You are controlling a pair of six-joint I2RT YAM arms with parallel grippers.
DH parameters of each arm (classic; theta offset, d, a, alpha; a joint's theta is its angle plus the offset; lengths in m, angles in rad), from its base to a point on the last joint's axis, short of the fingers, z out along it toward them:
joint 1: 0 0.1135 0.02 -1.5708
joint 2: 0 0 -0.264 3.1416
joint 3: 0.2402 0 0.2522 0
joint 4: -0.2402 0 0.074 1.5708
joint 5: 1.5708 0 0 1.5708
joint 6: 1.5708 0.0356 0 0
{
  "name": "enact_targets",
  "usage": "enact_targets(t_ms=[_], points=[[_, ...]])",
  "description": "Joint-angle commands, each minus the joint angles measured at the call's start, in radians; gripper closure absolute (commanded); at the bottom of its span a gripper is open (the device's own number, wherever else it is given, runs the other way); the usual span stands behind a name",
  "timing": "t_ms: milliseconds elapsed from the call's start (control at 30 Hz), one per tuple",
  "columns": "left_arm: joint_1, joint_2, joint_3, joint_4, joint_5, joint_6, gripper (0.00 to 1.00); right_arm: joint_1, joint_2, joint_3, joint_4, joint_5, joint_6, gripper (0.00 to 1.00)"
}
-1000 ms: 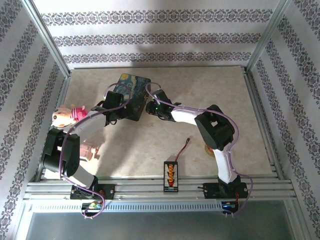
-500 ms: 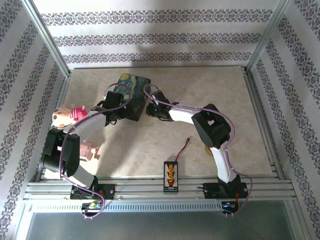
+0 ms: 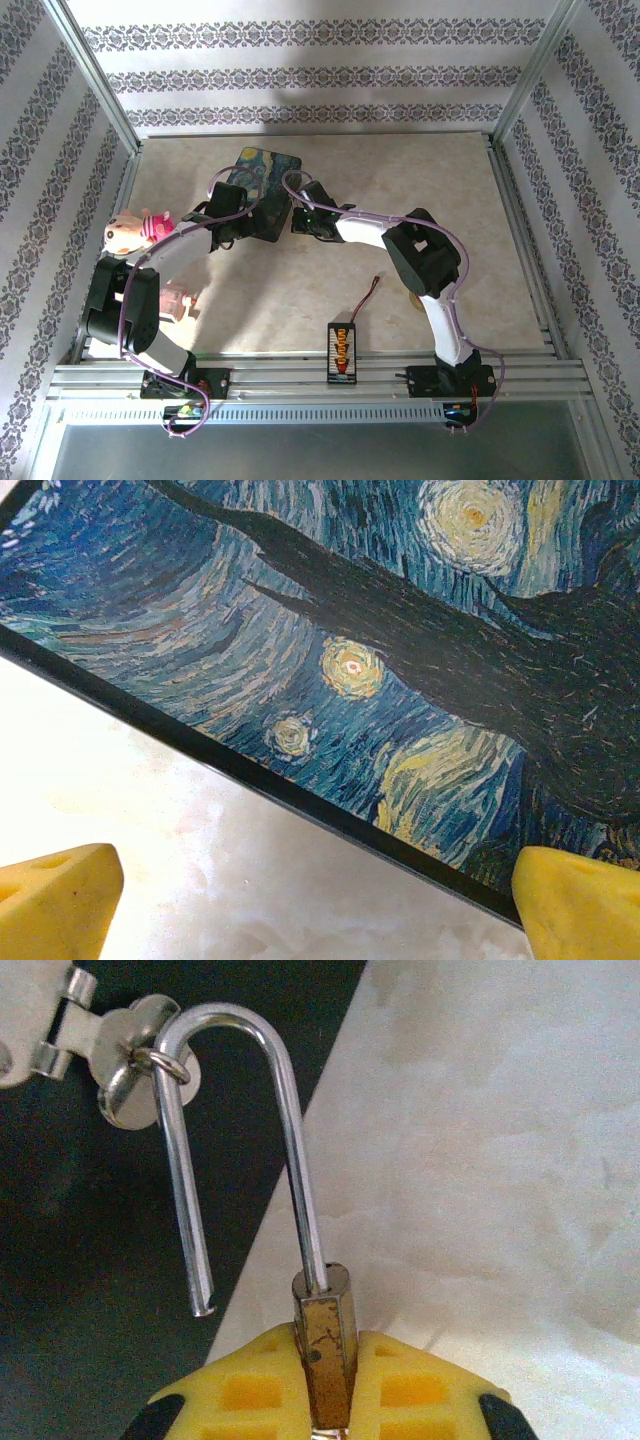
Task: Unlock a padlock with a key
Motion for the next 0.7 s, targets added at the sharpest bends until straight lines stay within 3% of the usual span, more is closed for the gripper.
enact_targets(t_ms=[0, 667], points=[[0.01, 0.007, -0.03, -0.117, -0.022, 0.018, 0.01, -0.009, -0.041, -0.026, 0.001, 0.064, 0.018, 1.0], [0.01, 0.003, -0.053, -0.099, -0.011, 0.015, 0.01, -0.015, -0.033, -0.134, 0.331, -0.055, 0.326, 1.0]])
